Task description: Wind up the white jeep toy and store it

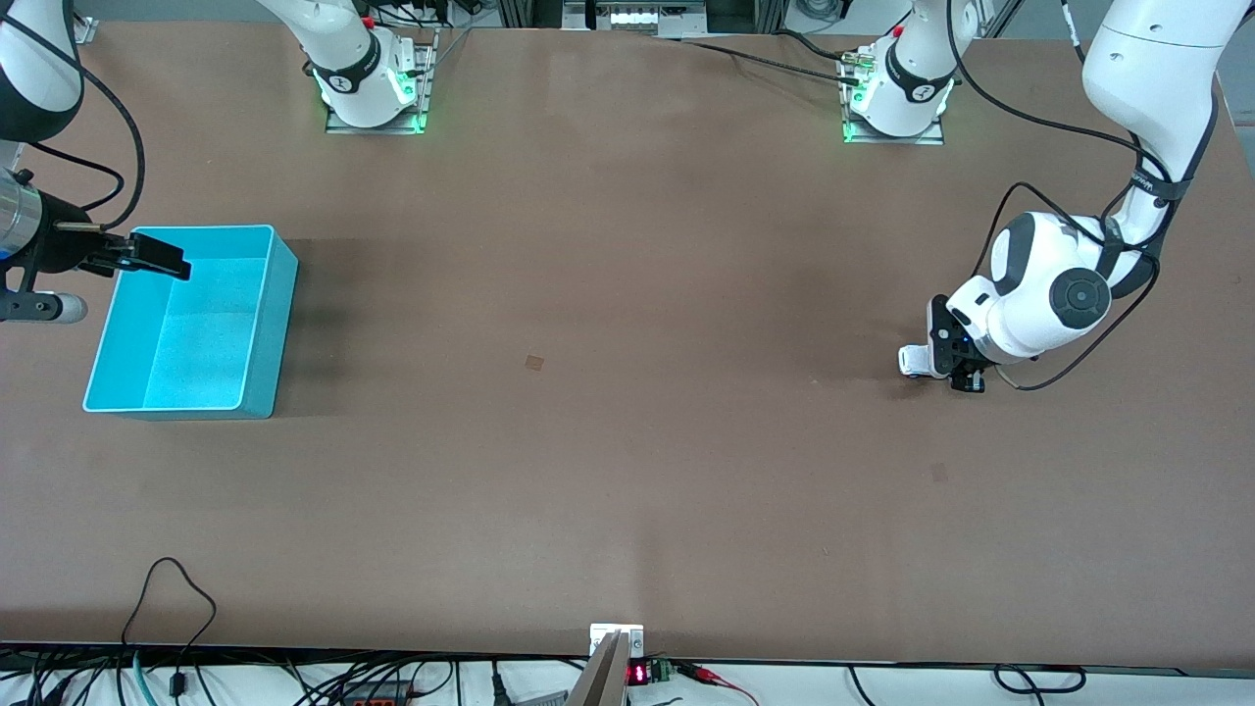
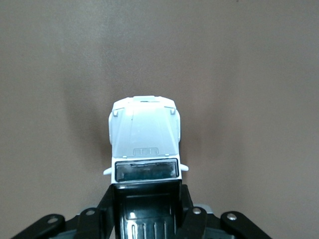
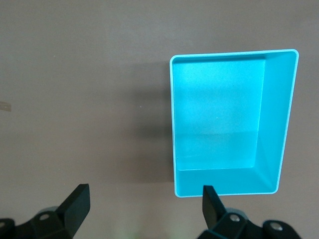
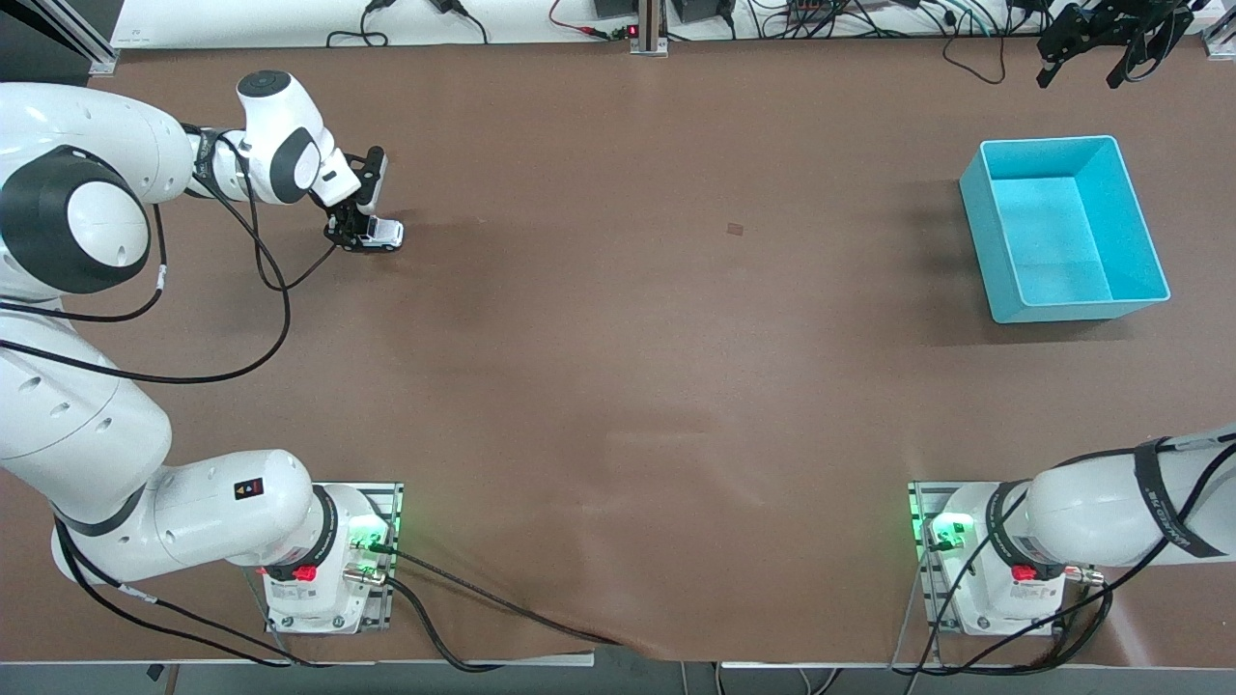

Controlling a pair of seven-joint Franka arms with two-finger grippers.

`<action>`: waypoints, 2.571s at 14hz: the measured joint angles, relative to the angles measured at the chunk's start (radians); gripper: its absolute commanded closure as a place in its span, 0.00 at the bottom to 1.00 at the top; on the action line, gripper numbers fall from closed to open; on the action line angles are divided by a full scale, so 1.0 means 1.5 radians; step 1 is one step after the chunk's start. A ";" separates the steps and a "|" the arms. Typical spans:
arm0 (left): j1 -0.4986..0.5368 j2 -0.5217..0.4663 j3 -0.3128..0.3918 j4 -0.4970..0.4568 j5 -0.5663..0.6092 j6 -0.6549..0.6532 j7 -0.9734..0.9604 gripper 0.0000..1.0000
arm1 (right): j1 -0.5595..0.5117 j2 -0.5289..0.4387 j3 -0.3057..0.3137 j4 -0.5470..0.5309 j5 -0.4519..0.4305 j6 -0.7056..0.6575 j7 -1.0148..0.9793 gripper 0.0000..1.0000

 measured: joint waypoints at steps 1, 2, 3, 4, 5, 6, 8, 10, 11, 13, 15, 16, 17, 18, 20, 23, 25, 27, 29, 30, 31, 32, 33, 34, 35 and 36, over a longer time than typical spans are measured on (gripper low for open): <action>0.001 0.000 0.000 0.000 0.000 0.000 -0.010 0.85 | 0.000 0.000 0.000 0.000 0.000 0.000 0.000 0.00; 0.001 0.000 0.000 0.000 0.000 0.000 -0.018 0.85 | 0.000 0.000 0.000 0.000 0.000 0.000 0.000 0.00; 0.001 0.000 0.000 0.000 0.000 0.000 -0.025 0.85 | 0.000 0.000 0.000 0.000 0.000 0.000 0.000 0.00; 0.002 0.000 0.000 0.000 0.000 0.000 -0.029 0.85 | 0.000 0.000 0.000 0.000 0.000 0.000 0.000 0.00; 0.002 0.000 0.000 0.000 0.000 0.000 -0.030 0.85 | 0.000 0.000 0.000 0.000 0.000 0.000 0.000 0.00; 0.002 0.000 0.000 0.000 0.001 0.000 -0.031 0.85 | 0.000 0.000 0.000 0.000 0.000 0.000 0.000 0.00; 0.003 0.000 0.000 0.000 0.026 0.000 -0.033 0.85 | 0.000 0.000 0.000 0.000 0.000 0.000 0.000 0.00; 0.003 0.000 0.000 0.000 0.040 0.000 -0.035 0.85 | 0.000 0.000 0.000 0.000 0.000 0.000 0.000 0.00; 0.003 0.001 0.000 0.000 0.042 0.000 -0.035 0.85 | 0.000 0.000 0.000 0.000 0.000 0.000 0.000 0.00; 0.005 0.001 0.000 0.000 0.045 0.000 -0.035 0.86 | 0.000 0.000 0.000 0.000 0.000 0.000 0.000 0.00; 0.010 0.002 0.000 0.000 0.045 0.000 -0.036 0.86 | 0.000 0.000 0.000 0.000 0.000 0.000 0.000 0.00; 0.014 0.002 0.000 0.001 0.045 0.000 -0.036 0.86 | 0.000 0.000 0.000 0.000 0.000 0.000 0.000 0.00; 0.018 0.002 0.000 0.001 0.045 0.000 -0.036 0.86 | 0.000 0.000 0.000 0.000 0.000 0.000 0.000 0.00; 0.020 0.002 0.000 0.001 0.045 0.000 -0.036 0.86 | 0.000 0.000 0.000 0.000 0.000 0.000 0.000 0.00; 0.021 0.003 0.000 0.001 0.045 -0.001 -0.036 0.86 | 0.000 0.000 0.000 0.000 0.000 0.000 0.000 0.00; 0.025 0.004 0.000 0.004 0.045 -0.004 -0.036 0.86 | 0.001 0.000 0.000 0.000 0.001 0.000 0.000 0.00; 0.029 0.005 0.000 0.006 0.045 -0.005 -0.035 0.86 | 0.001 0.000 0.000 0.000 0.001 0.000 0.000 0.00; 0.036 0.006 0.000 0.008 0.046 -0.006 -0.030 0.86 | 0.001 0.000 0.000 0.000 0.001 0.000 0.000 0.00; 0.048 0.009 -0.001 0.013 0.046 -0.010 -0.018 0.86 | 0.000 0.000 0.000 0.000 0.001 0.000 0.000 0.00; 0.054 0.011 -0.001 0.016 0.046 -0.012 -0.008 0.86 | 0.000 0.000 0.000 0.000 0.001 0.000 0.000 0.00; 0.060 0.012 -0.001 0.020 0.046 -0.016 0.001 0.86 | 0.000 0.000 0.000 0.000 0.001 0.000 0.000 0.00; 0.067 0.014 -0.001 0.023 0.046 -0.018 0.009 0.86 | 0.000 0.000 0.000 0.000 0.001 0.000 0.000 0.00; 0.074 0.015 -0.001 0.025 0.046 -0.018 0.018 0.86 | 0.000 0.000 0.000 0.000 0.001 0.000 0.000 0.00; 0.081 0.016 -0.001 0.027 0.046 -0.018 0.027 0.86 | 0.000 0.000 0.000 0.000 0.001 0.000 0.000 0.00; 0.088 0.018 -0.001 0.029 0.046 -0.018 0.034 0.86 | 0.000 0.000 0.000 0.000 0.001 0.000 0.000 0.00; 0.097 0.020 -0.001 0.032 0.047 -0.018 0.042 0.86 | 0.000 0.000 0.000 0.000 0.001 0.000 0.000 0.00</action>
